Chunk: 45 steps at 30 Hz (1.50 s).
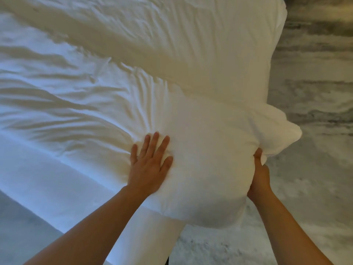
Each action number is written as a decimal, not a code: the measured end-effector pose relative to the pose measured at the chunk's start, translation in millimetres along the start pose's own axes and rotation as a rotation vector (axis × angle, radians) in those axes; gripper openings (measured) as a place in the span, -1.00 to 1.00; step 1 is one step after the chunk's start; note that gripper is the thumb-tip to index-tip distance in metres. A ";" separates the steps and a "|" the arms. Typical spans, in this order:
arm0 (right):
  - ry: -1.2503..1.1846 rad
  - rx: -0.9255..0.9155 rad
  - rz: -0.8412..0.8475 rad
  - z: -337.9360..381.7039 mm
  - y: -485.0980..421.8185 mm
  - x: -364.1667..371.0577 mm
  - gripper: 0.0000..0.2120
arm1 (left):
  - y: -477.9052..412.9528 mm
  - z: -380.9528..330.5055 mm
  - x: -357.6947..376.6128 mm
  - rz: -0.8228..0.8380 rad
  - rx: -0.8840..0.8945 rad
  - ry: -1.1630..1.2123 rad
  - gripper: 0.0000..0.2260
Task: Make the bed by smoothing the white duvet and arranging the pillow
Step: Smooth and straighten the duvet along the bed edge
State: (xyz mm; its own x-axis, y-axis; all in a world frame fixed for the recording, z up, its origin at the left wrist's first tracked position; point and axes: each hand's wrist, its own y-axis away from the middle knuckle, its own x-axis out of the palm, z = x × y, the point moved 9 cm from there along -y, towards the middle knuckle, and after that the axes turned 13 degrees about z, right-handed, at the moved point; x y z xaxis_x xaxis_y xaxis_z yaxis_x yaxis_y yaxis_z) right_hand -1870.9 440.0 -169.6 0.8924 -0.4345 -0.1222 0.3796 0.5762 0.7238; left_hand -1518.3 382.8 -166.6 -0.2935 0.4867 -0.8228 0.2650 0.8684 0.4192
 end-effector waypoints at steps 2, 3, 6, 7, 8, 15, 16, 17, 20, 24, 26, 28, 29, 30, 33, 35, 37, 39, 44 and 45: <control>-0.034 0.051 -0.043 -22.8 -0.4 -7.4 -0.44 | 8.6 -0.3 9.8 0.013 0.032 -0.089 -0.45; -0.049 0.092 -0.046 -33.3 -2.9 -7.4 -0.37 | 10.7 1.4 13.8 0.019 0.034 -0.119 -0.45; -0.028 0.169 -0.028 -42.8 -9.4 -3.7 -0.32 | 6.3 4.2 13.1 0.010 -0.013 -0.082 -0.44; -0.023 0.182 -0.010 -43.1 -10.1 -3.8 -0.30 | 3.5 1.3 9.3 -0.008 -0.044 -0.031 -0.43; -0.017 0.189 0.015 -43.1 -9.5 -4.3 -0.28 | 0.6 -4.8 4.9 -0.028 -0.073 0.032 -0.41; -0.227 0.200 0.216 -18.8 -30.9 -21.3 -0.44 | -81.1 -112.1 -17.8 -0.020 -0.136 0.260 -0.33; -0.257 0.194 0.247 -10.9 -43.7 -24.8 -0.39 | -98.2 -126.0 -15.2 -0.017 -0.170 0.264 -0.30; -0.264 0.196 0.272 -1.3 -58.9 -27.5 -0.34 | -114.6 -136.9 -10.6 -0.017 -0.222 0.271 -0.26; -0.164 0.210 0.354 42.1 -116.2 -29.6 -0.32 | -156.0 -156.2 5.1 -0.054 -0.453 0.296 -0.18; -0.058 0.142 0.508 113.5 -182.5 -25.8 -0.41 | -185.4 -170.6 26.4 -0.151 -0.692 0.300 -0.11; 0.067 0.087 0.552 152.7 -208.7 -23.2 -0.36 | -196.0 -172.0 29.6 -0.185 -0.775 0.319 -0.08; 0.135 0.056 0.585 188.0 -229.2 -16.8 -0.21 | -206.2 -171.0 27.2 -0.203 -0.867 0.367 -0.07; 0.134 0.047 0.591 206.0 -236.2 -11.4 -0.21 | -210.8 -170.4 24.6 -0.211 -0.908 0.396 -0.07; 0.119 0.040 0.595 220.9 -245.8 -7.0 -0.28 | -214.6 -170.3 22.0 -0.220 -0.943 0.421 -0.08; 0.010 0.058 0.619 260.6 -268.9 17.1 -0.52 | -221.5 -167.7 20.6 -0.240 -1.011 0.429 -0.08; -0.022 0.062 0.578 280.9 -282.8 29.8 -0.54 | -224.2 -163.8 22.7 -0.253 -1.031 0.417 -0.09; -0.003 0.043 0.496 296.5 -295.8 35.8 -0.47 | -226.1 -161.2 25.4 -0.269 -1.034 0.410 -0.11; 0.028 0.043 0.395 306.2 -310.3 36.4 -0.36 | -228.5 -160.0 26.8 -0.285 -1.028 0.393 -0.12; 0.094 0.085 0.310 336.4 -337.8 53.8 -0.27 | -233.8 -156.9 29.6 -0.284 -1.042 0.359 -0.12; 0.108 0.088 0.273 343.6 -344.8 55.1 -0.19 | -235.0 -155.9 30.5 -0.274 -1.049 0.349 -0.12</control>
State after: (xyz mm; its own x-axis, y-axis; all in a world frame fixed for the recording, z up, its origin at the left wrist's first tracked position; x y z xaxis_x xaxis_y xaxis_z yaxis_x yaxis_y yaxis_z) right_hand -2036.5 -20.5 -192.5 0.9810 -0.1931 0.0168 0.1039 0.5970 0.7955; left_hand -1732.7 208.5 -230.3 -0.5060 0.1260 -0.8533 -0.6984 0.5208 0.4910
